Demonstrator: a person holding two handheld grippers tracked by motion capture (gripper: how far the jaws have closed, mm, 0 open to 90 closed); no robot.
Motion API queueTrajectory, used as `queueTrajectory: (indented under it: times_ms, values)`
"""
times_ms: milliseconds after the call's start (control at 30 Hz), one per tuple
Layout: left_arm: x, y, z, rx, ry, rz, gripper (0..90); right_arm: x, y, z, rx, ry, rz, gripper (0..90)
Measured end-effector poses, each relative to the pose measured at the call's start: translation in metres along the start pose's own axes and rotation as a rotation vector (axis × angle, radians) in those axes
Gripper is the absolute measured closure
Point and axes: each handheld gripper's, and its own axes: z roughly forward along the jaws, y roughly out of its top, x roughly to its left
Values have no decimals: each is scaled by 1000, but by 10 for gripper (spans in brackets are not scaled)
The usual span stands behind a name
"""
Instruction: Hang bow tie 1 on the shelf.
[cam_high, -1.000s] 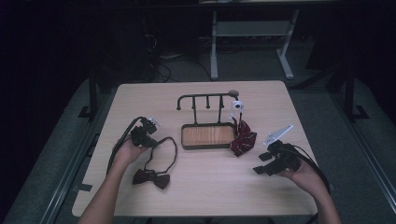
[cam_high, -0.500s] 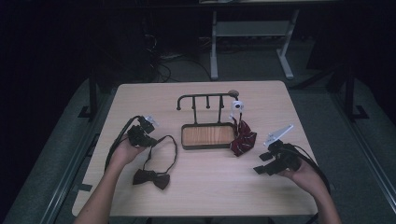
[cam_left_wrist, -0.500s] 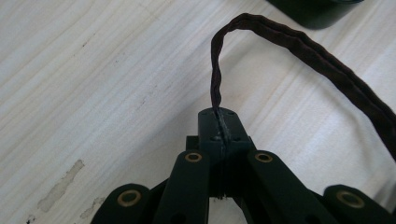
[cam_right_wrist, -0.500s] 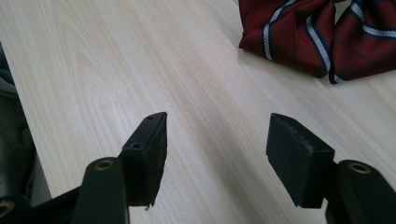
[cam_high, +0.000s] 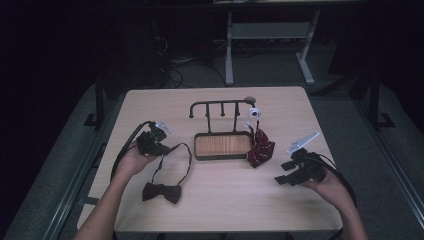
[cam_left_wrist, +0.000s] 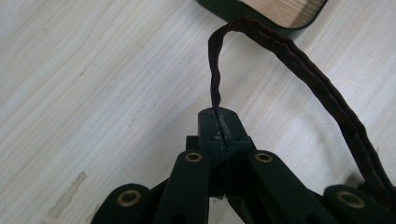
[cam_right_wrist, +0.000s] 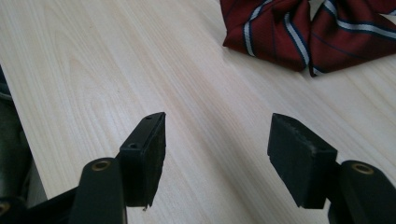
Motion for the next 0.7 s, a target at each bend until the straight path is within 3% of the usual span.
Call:
queueTrajectory:
  times_ms: [300,700]
  values:
    - [-2,2,-7,-18,5,16,898,-3,-2,-2,-4,1,27,369]
    - [-5,4,-24,-42,-1,40,898,-3,-2,-3,-9,-8,12,368]
